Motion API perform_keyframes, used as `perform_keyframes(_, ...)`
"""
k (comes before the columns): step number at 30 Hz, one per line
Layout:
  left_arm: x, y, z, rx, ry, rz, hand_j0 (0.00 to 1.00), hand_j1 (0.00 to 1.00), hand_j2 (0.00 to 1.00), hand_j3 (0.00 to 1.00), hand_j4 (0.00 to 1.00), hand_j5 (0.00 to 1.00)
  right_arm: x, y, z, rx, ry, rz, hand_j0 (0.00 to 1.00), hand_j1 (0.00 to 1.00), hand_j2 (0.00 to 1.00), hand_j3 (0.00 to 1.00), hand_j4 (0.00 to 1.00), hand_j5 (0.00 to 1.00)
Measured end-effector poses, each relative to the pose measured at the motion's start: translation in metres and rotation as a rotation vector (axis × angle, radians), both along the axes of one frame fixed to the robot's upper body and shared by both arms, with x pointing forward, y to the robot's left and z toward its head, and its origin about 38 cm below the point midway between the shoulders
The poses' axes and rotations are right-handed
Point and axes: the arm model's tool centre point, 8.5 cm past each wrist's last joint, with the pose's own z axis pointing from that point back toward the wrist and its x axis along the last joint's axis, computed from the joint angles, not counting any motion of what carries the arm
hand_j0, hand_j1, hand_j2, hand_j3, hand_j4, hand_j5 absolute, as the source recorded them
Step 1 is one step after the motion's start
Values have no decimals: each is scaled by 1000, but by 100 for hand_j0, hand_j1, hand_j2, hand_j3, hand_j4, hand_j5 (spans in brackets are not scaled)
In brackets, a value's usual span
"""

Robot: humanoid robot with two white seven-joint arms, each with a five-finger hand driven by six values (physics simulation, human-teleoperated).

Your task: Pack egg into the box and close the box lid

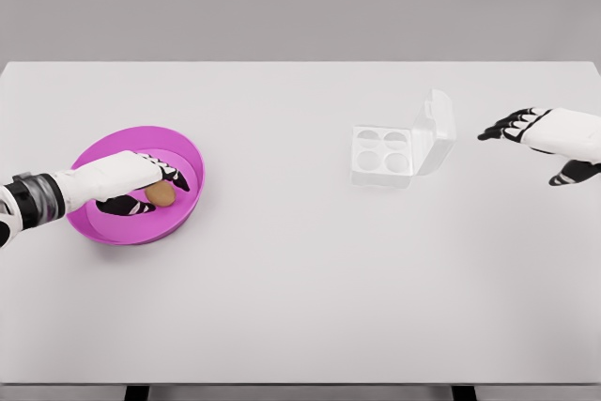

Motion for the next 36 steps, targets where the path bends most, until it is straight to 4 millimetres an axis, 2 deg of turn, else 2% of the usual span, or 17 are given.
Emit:
perform_keyframes(15,-1,0,-2,1,5,-1,63,63,63,63,63,63,-2,9,4,2,-13,26,100,100,100,100,100,100)
perform_keyframes(27,-1,1,0,1,2,-1,46,46,46,46,46,46,-3,9,5,17,-11,28,100,100,100,100,100,100)
perform_keyframes(36,0,1,2,-2,-3,-2,40,40,40,40,40,40,-4,12,4,22,-9,39,100,100,100,100,100,100)
